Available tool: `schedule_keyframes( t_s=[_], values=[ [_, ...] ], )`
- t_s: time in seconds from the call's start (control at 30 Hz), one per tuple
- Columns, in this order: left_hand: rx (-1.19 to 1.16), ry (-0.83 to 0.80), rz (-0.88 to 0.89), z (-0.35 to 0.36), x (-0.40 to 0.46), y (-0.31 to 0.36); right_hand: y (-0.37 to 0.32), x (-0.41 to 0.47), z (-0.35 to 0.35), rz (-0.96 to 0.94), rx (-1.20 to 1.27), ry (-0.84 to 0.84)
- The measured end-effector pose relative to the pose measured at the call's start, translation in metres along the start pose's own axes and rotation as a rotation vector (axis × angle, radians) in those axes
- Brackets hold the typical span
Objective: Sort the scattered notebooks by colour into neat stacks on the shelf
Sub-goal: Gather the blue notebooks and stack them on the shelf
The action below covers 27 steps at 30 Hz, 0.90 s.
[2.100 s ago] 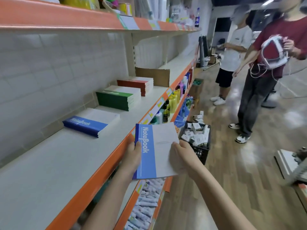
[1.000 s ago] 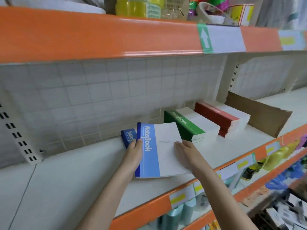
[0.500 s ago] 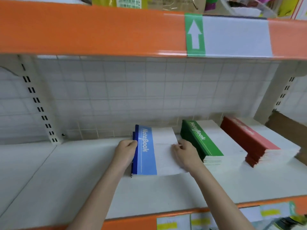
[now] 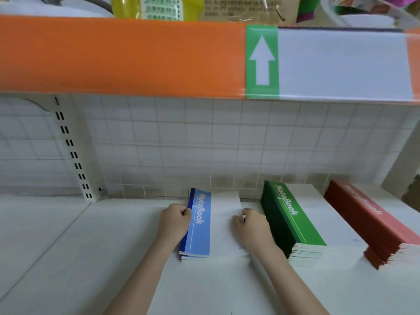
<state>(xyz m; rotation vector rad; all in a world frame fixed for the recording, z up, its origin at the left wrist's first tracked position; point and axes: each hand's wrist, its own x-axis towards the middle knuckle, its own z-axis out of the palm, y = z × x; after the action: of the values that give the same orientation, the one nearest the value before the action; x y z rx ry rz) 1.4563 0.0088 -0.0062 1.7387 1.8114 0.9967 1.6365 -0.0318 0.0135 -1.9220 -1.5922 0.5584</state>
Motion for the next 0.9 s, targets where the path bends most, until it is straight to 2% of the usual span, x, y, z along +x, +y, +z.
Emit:
schedule_keyframes(
  t_s=[0.33,0.63,0.77,0.9],
  values=[
    [0.038,-0.020,0.055,0.011,0.002,-0.013,0.012,0.001,0.006,-0.053,-0.099,0.019],
    [0.051,0.007,0.040,0.006,0.003,-0.022,0.025,0.012,0.012,-0.022,0.003,0.013],
    [0.083,-0.010,0.109,0.009,-0.005,-0.016,0.024,0.008,0.013,-0.058,-0.046,-0.050],
    [0.081,-0.024,0.101,0.011,-0.005,-0.017,0.024,0.008,0.013,-0.044,-0.026,-0.101]
  ],
)
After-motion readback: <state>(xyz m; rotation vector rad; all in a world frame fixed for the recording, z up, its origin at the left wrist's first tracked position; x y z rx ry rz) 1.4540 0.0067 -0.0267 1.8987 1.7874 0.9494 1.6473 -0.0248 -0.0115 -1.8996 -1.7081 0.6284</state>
